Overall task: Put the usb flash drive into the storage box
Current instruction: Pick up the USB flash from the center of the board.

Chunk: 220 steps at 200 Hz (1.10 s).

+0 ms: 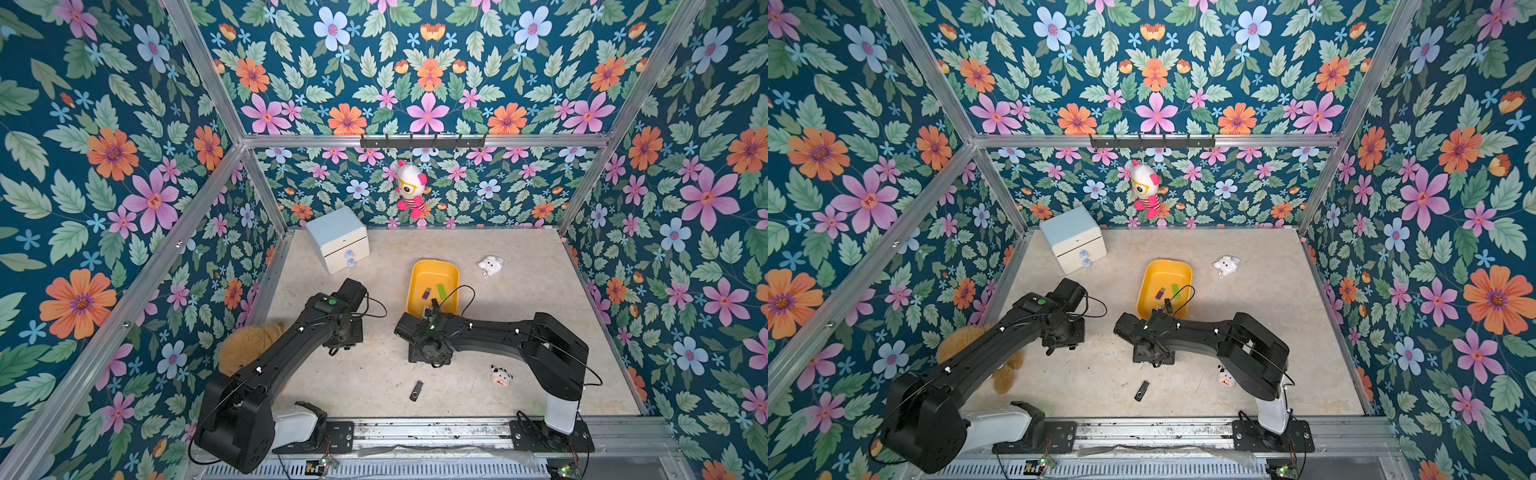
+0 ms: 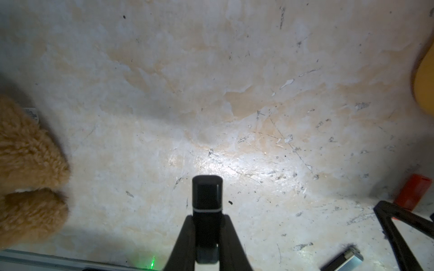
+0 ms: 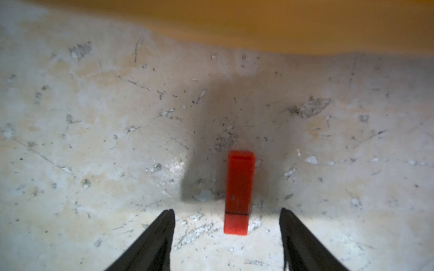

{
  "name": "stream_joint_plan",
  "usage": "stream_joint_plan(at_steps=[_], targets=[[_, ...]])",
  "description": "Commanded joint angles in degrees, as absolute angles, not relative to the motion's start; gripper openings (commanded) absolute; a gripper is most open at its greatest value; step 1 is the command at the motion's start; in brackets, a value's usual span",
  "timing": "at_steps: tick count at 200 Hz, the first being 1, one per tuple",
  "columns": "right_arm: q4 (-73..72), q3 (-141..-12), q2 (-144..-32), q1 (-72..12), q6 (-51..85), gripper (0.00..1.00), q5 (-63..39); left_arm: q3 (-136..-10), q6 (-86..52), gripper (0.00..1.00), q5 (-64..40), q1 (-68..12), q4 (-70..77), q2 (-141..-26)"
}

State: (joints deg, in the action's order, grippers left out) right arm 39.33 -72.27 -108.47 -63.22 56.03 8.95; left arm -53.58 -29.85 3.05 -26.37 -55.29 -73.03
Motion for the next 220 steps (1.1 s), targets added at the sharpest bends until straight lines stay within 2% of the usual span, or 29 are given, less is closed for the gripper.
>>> stream_joint_plan(at_steps=[1,37,63,220], targets=[[39.92,-72.43,-108.72,-63.28,56.95,0.70,8.20,-53.48,-29.09,0.00,3.08,-26.26,-55.85,-72.66],[39.70,-72.74,-109.93,-63.11,57.21,0.62,7.30,-53.12,-29.01,0.00,2.81,-26.08,-55.80,-72.42],[39.99,-72.95,-110.52,-62.89,57.20,0.60,7.16,-52.76,-29.00,0.00,2.75,-25.98,-55.72,-72.38],[40.88,-73.56,-112.43,-62.49,56.95,0.18,5.98,-52.25,-28.87,0.00,2.02,-25.91,-54.40,-73.50]])
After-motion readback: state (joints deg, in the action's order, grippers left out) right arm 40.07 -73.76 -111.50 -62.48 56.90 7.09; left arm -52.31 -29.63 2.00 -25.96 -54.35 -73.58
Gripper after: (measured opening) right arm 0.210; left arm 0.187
